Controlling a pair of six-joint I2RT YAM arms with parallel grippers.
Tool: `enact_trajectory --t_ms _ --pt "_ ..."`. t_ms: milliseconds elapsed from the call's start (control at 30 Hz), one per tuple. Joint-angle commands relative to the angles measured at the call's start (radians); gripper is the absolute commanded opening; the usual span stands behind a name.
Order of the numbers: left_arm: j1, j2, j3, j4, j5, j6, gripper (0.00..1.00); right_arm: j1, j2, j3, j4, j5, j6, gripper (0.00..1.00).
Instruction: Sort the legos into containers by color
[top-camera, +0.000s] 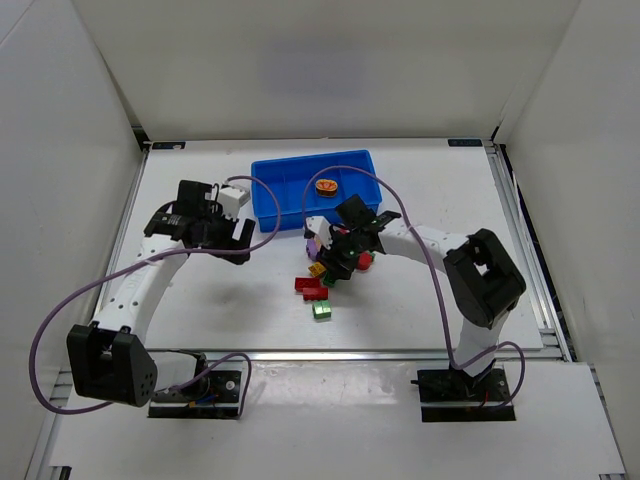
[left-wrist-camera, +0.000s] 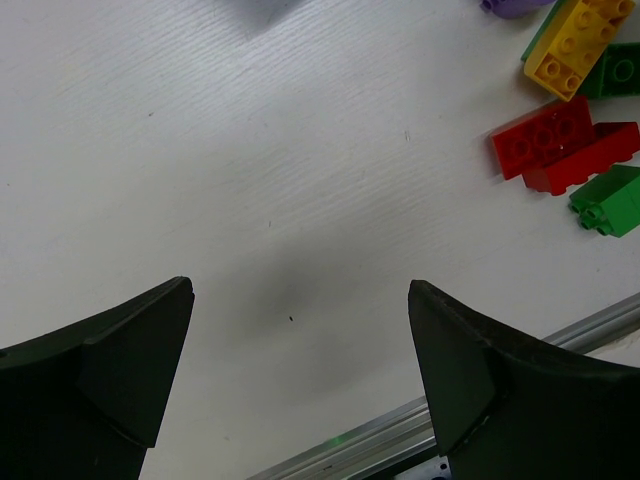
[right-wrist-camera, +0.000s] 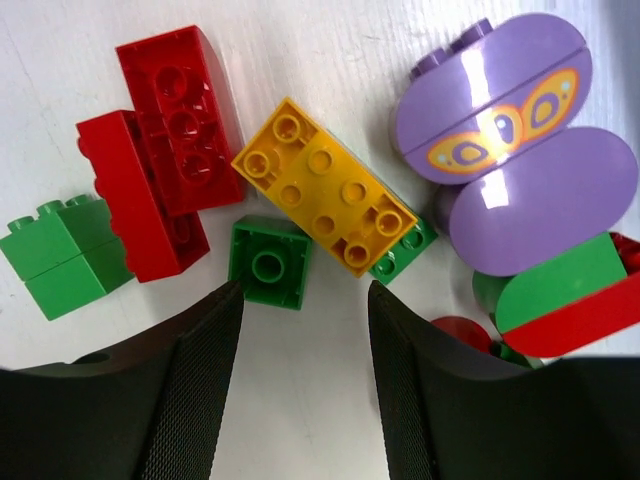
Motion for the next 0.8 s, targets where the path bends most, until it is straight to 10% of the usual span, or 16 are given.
enact_trajectory --t_ms 0,767 --pt "0.008 -0.033 -0.016 0.002 -0.012 0.014 0.99 0.019 0.006 0.038 -0.017 -0.043 -0.027 0.57" --pt "0.008 0.01 -0.006 0.002 -0.027 0.011 0.99 0.062 0.03 -0.018 0.02 -0.011 -0.018 0.53"
